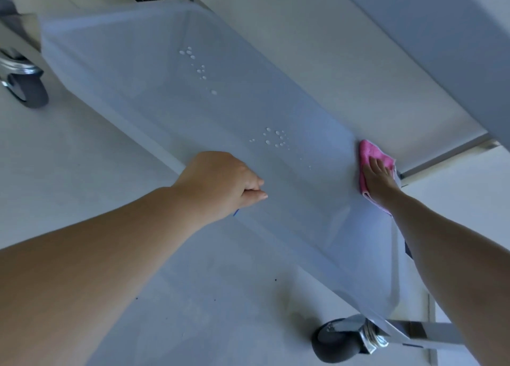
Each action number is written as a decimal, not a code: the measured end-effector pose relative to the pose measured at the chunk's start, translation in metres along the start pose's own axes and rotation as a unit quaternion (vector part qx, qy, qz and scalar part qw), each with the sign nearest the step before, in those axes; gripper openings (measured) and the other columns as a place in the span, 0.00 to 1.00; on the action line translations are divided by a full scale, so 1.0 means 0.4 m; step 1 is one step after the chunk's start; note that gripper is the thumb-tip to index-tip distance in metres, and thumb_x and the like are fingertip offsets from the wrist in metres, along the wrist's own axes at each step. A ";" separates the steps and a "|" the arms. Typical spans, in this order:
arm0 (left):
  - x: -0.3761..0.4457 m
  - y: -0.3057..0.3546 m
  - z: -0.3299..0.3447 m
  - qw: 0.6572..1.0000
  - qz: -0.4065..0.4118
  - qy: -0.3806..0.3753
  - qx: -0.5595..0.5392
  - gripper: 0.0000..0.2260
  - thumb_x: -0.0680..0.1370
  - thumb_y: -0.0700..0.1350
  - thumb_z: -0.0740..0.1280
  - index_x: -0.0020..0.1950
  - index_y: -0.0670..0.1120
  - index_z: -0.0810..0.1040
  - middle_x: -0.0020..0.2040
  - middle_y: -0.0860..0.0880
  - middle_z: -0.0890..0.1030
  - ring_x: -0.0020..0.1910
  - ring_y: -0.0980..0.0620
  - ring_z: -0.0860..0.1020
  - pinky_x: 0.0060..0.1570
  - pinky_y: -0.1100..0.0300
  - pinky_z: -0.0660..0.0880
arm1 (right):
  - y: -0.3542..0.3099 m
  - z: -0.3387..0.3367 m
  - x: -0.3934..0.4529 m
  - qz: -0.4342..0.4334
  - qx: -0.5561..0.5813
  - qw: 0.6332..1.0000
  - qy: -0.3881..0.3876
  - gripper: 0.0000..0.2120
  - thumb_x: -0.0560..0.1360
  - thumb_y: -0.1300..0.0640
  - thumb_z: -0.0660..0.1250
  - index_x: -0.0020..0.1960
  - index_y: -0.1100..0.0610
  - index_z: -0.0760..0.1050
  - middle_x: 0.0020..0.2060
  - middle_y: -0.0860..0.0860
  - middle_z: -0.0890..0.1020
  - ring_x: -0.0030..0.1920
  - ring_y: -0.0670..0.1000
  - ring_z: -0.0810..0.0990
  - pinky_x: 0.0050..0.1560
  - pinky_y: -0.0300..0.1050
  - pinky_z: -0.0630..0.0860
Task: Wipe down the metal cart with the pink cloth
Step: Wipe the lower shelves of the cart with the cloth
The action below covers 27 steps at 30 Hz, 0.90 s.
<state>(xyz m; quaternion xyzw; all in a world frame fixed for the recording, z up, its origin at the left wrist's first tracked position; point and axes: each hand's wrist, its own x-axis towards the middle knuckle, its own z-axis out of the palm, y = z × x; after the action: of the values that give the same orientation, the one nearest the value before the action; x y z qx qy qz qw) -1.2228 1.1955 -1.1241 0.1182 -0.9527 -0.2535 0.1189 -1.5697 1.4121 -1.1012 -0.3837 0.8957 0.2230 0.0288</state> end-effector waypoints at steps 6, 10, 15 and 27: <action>0.003 0.006 -0.019 1.000 -0.006 -0.028 -0.004 0.14 0.77 0.59 0.60 0.56 0.58 0.80 0.61 0.64 0.77 0.61 0.60 0.75 0.56 0.59 0.71 | -0.062 0.003 -0.058 -0.057 -0.011 0.998 0.022 0.47 0.70 0.58 0.68 0.74 0.62 0.37 0.74 0.65 0.50 0.74 0.65 0.46 0.72 0.64 0.40; 0.000 -0.002 -0.026 0.997 0.019 -0.072 0.004 0.16 0.78 0.59 0.58 0.62 0.57 0.77 0.65 0.62 0.75 0.65 0.58 0.72 0.61 0.57 0.70 | -0.140 -0.010 -0.138 -0.105 0.013 0.993 0.059 0.42 0.70 0.60 0.69 0.73 0.66 0.45 0.73 0.68 0.51 0.73 0.69 0.46 0.72 0.61 0.38; -0.007 -0.007 -0.030 0.995 0.039 -0.085 -0.028 0.15 0.80 0.53 0.58 0.63 0.52 0.77 0.67 0.59 0.73 0.67 0.57 0.70 0.64 0.56 0.69 | -0.269 -0.040 -0.251 -0.142 0.047 0.986 0.074 0.29 0.79 0.58 0.58 0.73 0.64 0.47 0.73 0.65 0.49 0.74 0.65 0.44 0.74 0.57 0.38; -0.027 -0.042 -0.040 0.987 0.134 -0.075 0.039 0.16 0.80 0.50 0.58 0.65 0.51 0.75 0.73 0.52 0.66 0.71 0.53 0.66 0.68 0.60 0.64 | -0.408 -0.067 -0.359 -0.083 0.180 0.979 0.041 0.28 0.75 0.40 0.35 0.73 0.48 0.37 0.75 0.47 0.42 0.69 0.42 0.32 0.70 0.39 0.31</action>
<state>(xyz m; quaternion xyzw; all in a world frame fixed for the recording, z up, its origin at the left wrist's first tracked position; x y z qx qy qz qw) -1.2054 1.1771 -1.1211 -0.0252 -0.9753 -0.2059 0.0757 -1.3510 1.3988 -1.1068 -0.4544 0.8865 0.0387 0.0788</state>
